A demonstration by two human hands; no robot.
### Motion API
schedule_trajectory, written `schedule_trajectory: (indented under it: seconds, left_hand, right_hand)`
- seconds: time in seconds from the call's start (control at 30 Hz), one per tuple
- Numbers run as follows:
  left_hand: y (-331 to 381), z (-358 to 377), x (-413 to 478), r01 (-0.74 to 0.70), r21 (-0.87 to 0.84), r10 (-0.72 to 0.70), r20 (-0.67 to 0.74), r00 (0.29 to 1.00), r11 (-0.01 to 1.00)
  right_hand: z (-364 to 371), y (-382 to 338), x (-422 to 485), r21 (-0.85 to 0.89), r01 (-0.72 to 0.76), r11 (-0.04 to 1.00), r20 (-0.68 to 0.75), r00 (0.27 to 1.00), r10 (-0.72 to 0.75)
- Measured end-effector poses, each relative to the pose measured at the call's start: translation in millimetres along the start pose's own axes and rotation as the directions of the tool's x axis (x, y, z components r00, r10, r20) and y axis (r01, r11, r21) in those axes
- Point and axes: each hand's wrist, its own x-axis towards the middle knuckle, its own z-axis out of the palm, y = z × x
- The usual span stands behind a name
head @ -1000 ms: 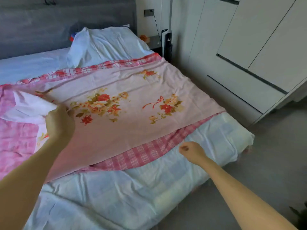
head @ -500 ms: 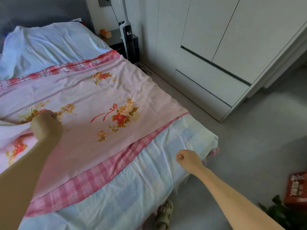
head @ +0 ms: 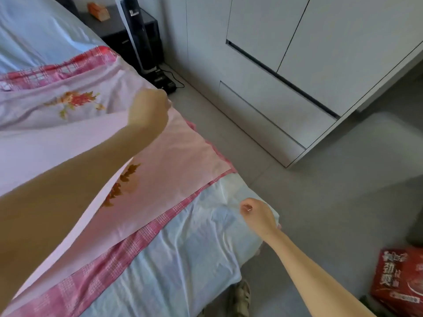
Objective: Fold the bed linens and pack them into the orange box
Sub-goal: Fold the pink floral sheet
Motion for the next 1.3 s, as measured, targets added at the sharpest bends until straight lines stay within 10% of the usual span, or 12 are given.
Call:
schedule_trajectory:
  seconds: [0.17, 0.63, 0.9, 1.3]
  left_hand:
    - [43.7, 121.2, 3.4, 0.033, -0.089, -0.010, 0.250, 0.968, 0.995]
    - [30.5, 301.9, -24.4, 0.532, -0.369, -0.433, 0.321, 0.843, 0.763]
    - [19.4, 254.4, -30.8, 0.511, -0.420, -0.494, 0.158, 0.855, 0.750]
    - [-17.3, -22.5, -96.8, 0.352, -0.487, -0.450, -0.098, 0.888, 0.799]
  right_hand:
    - [-2.3, 34.1, 108.2, 0.060, -0.058, 0.997, 0.010, 0.998, 0.057]
    - [78.8, 48.9, 308.4, 0.138, -0.122, 0.983, 0.222, 0.971, 0.090]
    - [59.8, 12.6, 283.3, 0.285, 0.077, 0.956, -0.067, 0.996, -0.061]
    - [-14.7, -192.7, 56.4, 0.451, 0.600, 0.661, -0.353, 0.800, -0.485]
